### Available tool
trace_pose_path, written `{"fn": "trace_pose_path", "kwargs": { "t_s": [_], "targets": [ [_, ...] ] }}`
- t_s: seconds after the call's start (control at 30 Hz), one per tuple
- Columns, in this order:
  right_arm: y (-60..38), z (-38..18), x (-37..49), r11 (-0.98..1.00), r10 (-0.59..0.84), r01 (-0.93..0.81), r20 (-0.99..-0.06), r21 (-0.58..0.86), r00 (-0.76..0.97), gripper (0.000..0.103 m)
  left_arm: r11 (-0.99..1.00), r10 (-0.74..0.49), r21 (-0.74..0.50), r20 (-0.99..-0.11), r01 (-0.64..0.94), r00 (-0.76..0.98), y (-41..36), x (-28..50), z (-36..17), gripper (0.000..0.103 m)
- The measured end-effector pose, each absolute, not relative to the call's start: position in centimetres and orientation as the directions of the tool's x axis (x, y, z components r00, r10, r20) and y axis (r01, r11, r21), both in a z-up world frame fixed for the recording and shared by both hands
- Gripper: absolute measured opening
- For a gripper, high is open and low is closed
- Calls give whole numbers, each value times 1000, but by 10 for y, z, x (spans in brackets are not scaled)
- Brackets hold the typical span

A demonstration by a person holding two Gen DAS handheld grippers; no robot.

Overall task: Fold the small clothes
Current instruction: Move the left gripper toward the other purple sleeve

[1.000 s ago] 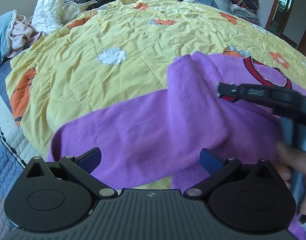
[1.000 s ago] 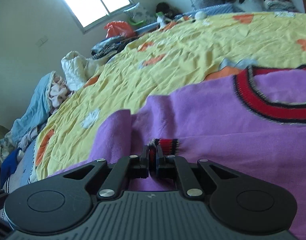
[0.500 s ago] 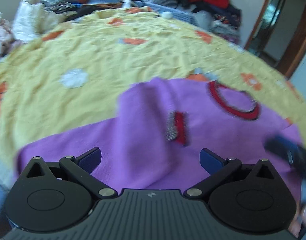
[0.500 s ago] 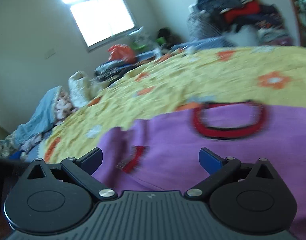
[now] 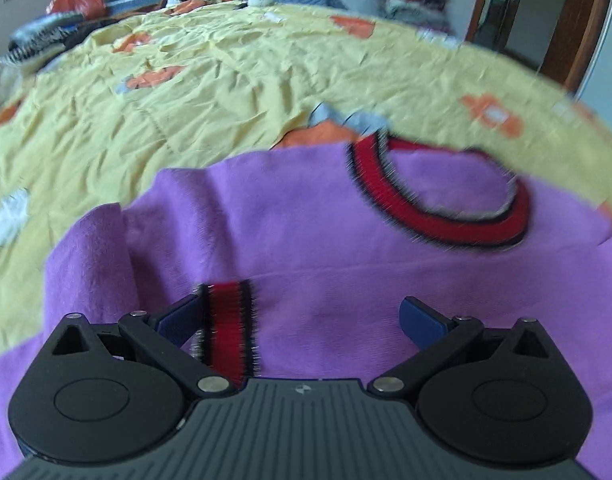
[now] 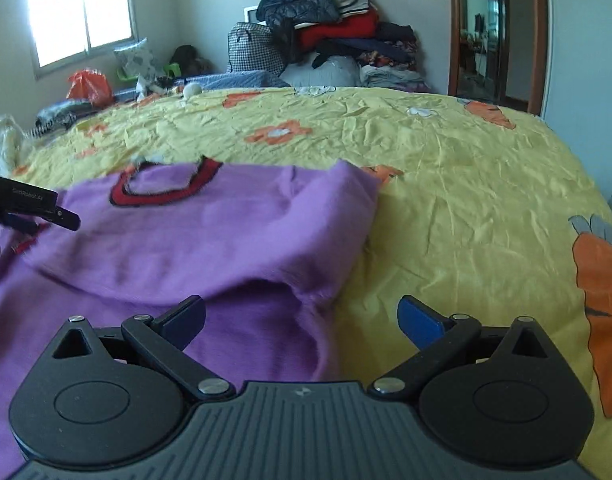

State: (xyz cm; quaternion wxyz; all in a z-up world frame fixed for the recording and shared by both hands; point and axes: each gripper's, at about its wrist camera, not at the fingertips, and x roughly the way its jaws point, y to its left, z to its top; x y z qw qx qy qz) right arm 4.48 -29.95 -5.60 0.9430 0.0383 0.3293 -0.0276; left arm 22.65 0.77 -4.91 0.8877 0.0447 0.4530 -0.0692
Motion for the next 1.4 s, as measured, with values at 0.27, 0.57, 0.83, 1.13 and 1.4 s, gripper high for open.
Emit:
{"fn": "trace_pose_path", "kwargs": {
  "t_s": [0.27,0.57,0.83,1.13,1.4],
  "targets": [
    [-311,-58,55,985,-172,131,-606,-112,777,19,992,-65,18,-762,122,645,24,221,-54,103],
    [-325,-63,39,953,-286,148,-615,-265,735,71,992,-63,23,-748,120,660,39,218,-55,103],
    [-340,-9,84,995,-71,96,-584,12,809,69,990,-50,50,-751,132,659,41,212,-54,103],
    [-357,-20,36,957,-265,90,-701,-276,663,75,981,-33,100,-755,165,654,48,207,-51,103],
    [-343,-23,104,982,-162,84,-540,-166,826,75,966,49,212,-716,149,696,28,202,-49,103]
  ]
}}
